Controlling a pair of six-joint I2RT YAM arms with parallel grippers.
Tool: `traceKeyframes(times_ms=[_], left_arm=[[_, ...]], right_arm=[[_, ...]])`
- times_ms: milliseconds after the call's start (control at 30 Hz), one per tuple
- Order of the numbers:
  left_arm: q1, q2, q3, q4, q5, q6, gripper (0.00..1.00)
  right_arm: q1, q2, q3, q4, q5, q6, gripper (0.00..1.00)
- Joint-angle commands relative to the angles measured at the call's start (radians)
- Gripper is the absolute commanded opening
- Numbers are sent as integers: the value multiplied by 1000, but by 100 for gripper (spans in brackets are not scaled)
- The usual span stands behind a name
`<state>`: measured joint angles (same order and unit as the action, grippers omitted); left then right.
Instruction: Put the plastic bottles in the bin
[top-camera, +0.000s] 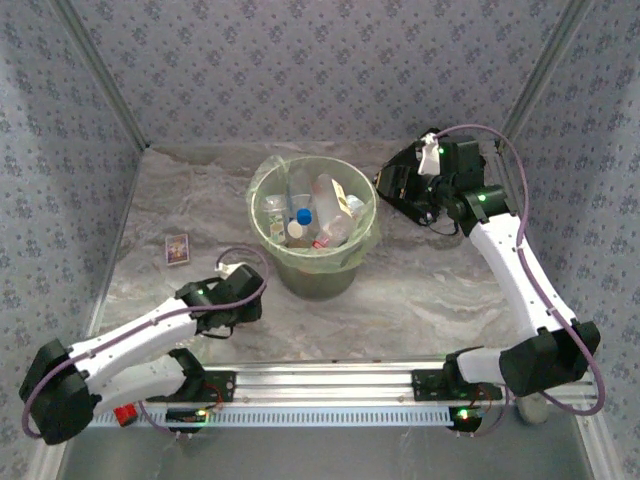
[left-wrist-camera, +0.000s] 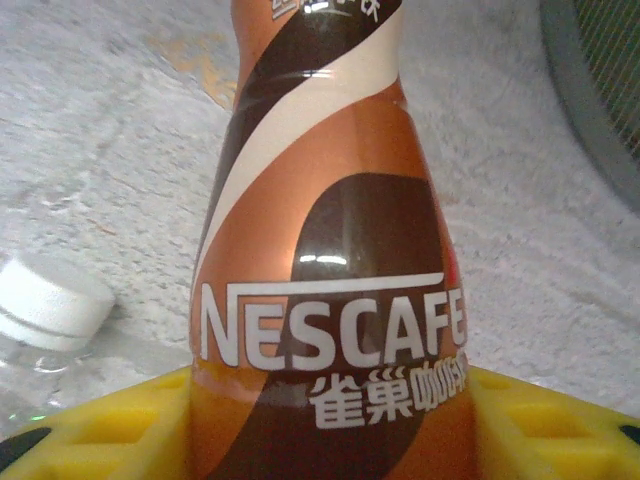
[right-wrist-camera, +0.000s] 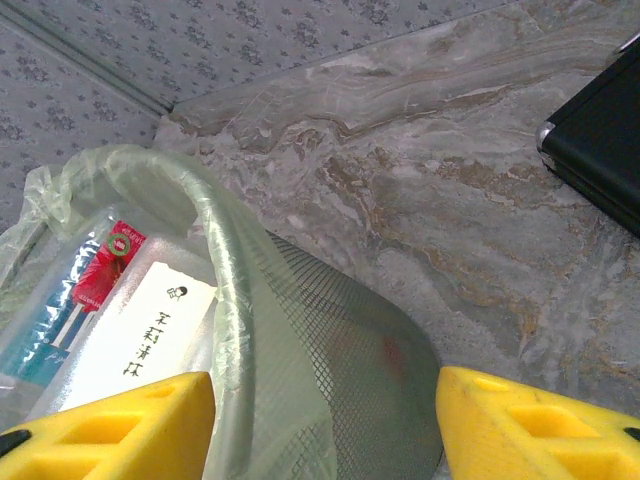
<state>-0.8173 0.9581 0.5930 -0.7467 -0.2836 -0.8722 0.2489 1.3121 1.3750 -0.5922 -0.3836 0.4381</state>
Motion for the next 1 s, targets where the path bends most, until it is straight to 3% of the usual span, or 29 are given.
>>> traceKeyframes(times_ms=[0,333,500,767,967], left_arm=[[29,-74,65,-80,3,-19,47],[191,-193,319,-221,-21,-22,45],[218,-78,578,-267,-23,111,43],[212,208,995,-309,227,307,42],[186,328,1102,-289,374,312,42]], right_arm=[[0,-20,-7,25,-26,12,62],[0,-12,16,35,-38,17,62],[3,-19,24,33,-37,19,62],[3,-43,22,12,-19,16,62],[3,-54,25,5,-12,19,62]])
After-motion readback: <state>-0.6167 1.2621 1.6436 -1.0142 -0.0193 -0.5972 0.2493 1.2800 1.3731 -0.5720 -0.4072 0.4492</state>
